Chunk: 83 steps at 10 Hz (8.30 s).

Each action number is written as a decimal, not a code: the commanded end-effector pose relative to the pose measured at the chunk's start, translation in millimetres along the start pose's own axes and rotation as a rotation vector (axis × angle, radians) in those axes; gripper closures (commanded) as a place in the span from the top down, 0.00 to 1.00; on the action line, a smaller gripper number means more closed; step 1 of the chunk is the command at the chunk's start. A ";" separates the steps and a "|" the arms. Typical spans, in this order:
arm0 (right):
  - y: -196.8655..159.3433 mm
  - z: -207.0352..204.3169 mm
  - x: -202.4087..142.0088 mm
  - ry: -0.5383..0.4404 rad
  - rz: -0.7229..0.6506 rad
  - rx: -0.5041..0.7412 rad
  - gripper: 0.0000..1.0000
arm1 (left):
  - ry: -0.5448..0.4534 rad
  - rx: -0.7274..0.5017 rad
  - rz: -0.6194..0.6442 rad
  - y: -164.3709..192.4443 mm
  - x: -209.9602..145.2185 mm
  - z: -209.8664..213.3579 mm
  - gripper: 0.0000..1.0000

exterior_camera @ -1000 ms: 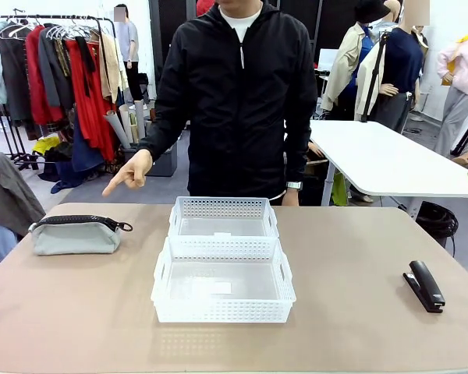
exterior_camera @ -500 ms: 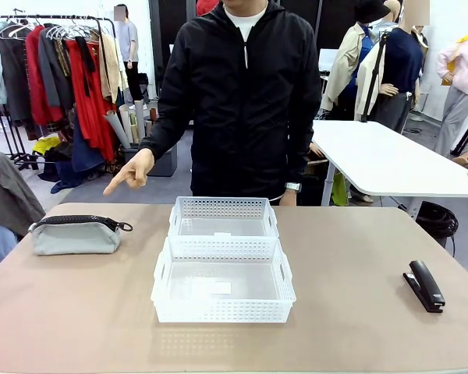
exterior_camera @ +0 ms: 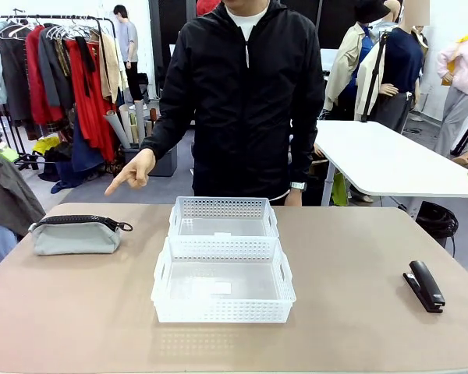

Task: Distribute items into two baskets.
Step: Pick up the Pencil pouch that the person points to, then move the picked Pencil pouch towards the Organizing basket indicated by the person, stopping as directed.

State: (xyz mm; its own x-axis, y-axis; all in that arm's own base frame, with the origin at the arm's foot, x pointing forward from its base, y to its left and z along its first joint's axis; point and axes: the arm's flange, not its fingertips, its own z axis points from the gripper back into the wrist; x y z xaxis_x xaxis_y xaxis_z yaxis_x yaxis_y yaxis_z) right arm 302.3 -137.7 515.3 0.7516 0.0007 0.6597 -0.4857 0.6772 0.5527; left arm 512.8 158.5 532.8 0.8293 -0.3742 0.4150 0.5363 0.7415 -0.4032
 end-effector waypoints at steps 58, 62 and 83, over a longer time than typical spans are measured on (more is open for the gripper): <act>0.9 0.0 1.6 -0.011 0.007 0.014 1.00 | 0.512 0.145 -1.034 29.1 52.0 -266.6 0.00; 0.9 0.0 1.6 -0.011 0.007 0.014 1.00 | 0.516 0.147 -1.052 12.8 58.9 -247.2 0.00; 0.9 0.0 1.6 -0.011 0.007 0.014 1.00 | 0.520 0.266 -0.929 -173.8 28.6 -91.5 0.00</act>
State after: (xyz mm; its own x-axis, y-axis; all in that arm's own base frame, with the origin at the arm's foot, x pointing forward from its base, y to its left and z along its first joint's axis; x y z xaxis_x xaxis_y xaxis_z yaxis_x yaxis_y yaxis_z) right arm 302.4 -137.6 515.0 0.7530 0.0015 0.6581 -0.4847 0.6777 0.5530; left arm 456.5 -34.4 534.1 0.1038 -0.9931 0.0551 0.9888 0.1090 0.1014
